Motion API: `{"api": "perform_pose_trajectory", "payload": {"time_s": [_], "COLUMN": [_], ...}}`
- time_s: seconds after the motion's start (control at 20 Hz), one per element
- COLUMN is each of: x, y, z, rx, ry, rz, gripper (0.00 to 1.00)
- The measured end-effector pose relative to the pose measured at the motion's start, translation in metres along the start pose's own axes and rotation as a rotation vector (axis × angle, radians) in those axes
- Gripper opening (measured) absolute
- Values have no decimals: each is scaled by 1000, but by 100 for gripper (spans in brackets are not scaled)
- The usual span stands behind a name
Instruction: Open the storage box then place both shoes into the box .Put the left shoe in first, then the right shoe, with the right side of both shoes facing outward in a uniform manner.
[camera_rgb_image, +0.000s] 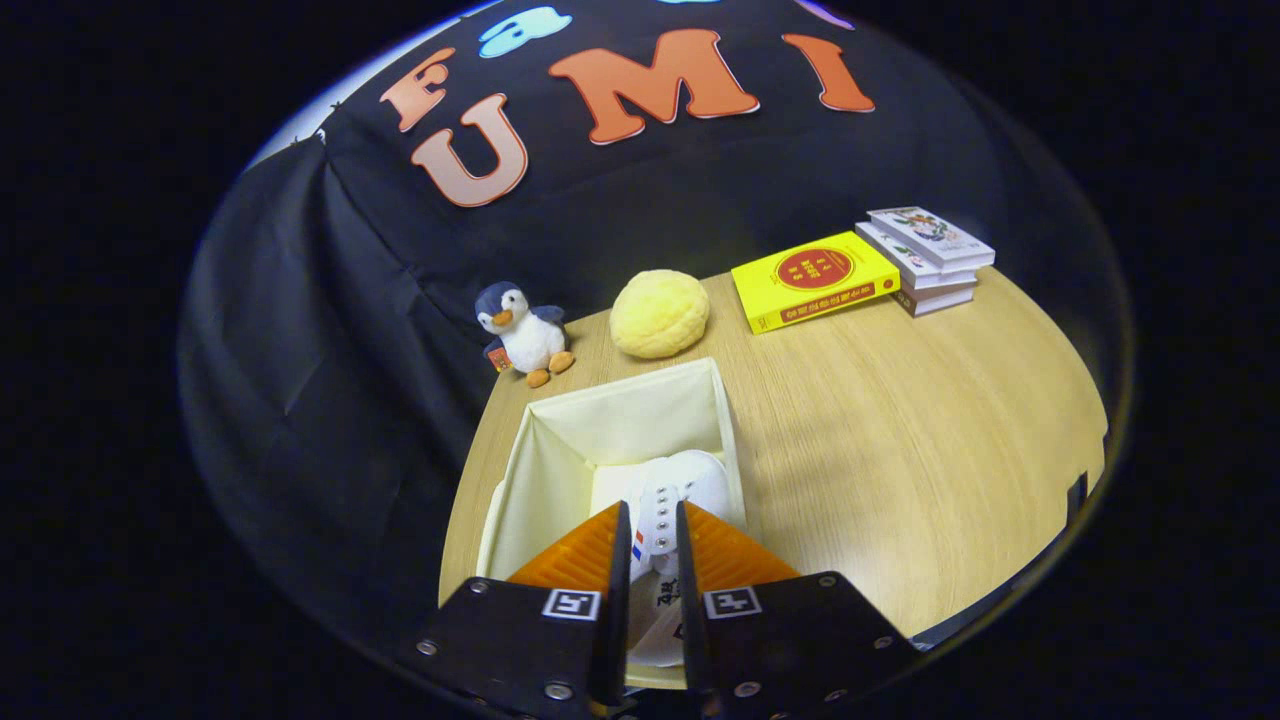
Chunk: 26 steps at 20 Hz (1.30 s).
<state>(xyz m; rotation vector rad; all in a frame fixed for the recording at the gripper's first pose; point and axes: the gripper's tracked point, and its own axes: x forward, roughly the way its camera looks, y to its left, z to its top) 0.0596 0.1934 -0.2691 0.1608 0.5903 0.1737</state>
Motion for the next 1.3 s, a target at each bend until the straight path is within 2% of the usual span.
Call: {"api": "perform_pose_trajectory", "payload": {"time_s": [0.05, 0.25, 0.5, 0.7, 1.05, 1.3], "x": [-6, -32, -76, -116, -161, -167], "y": [1, -1, -21, -60, -128, -182], "z": [7, 25, 64, 94, 128, 138], "rx": [-25, -89, -60, -106, -108, -132], "ry": [-34, -137, -297, -401, -523, -523], "rz": [2, -2, -34, -130, -180, -185], "gripper": [32, 97, 98, 98, 98, 98]}}
